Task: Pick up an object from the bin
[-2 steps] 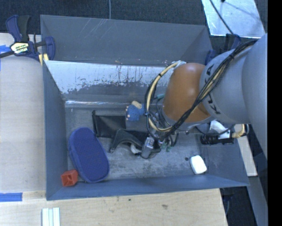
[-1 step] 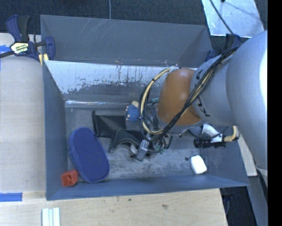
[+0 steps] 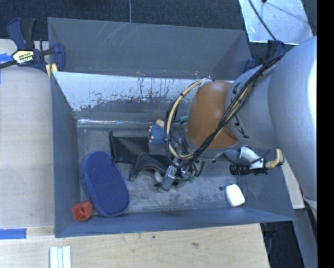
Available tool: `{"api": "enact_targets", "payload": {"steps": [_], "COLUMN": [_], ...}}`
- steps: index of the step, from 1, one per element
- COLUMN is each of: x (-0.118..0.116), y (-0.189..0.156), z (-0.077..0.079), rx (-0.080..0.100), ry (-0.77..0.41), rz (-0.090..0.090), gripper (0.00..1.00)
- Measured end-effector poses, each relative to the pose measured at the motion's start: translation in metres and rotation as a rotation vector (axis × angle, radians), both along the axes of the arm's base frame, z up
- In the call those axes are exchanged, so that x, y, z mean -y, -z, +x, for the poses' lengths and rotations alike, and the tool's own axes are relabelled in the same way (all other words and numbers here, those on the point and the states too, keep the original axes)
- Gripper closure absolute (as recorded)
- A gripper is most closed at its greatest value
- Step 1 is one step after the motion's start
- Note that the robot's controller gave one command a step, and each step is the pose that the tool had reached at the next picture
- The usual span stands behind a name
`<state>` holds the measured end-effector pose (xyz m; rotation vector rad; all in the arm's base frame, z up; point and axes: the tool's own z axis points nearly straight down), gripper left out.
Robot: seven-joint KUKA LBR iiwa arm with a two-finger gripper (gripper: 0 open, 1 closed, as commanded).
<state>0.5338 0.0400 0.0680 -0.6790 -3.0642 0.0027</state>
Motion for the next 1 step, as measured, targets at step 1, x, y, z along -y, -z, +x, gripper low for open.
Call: {"api": "enact_targets", "payload": {"steps": [1], "x": [-0.0006], "y": [-0.0007], "z": [-0.0004], "rx": [-0.002], "ry": [-0.003], "rz": [0.001], "gripper": [1.0]}}
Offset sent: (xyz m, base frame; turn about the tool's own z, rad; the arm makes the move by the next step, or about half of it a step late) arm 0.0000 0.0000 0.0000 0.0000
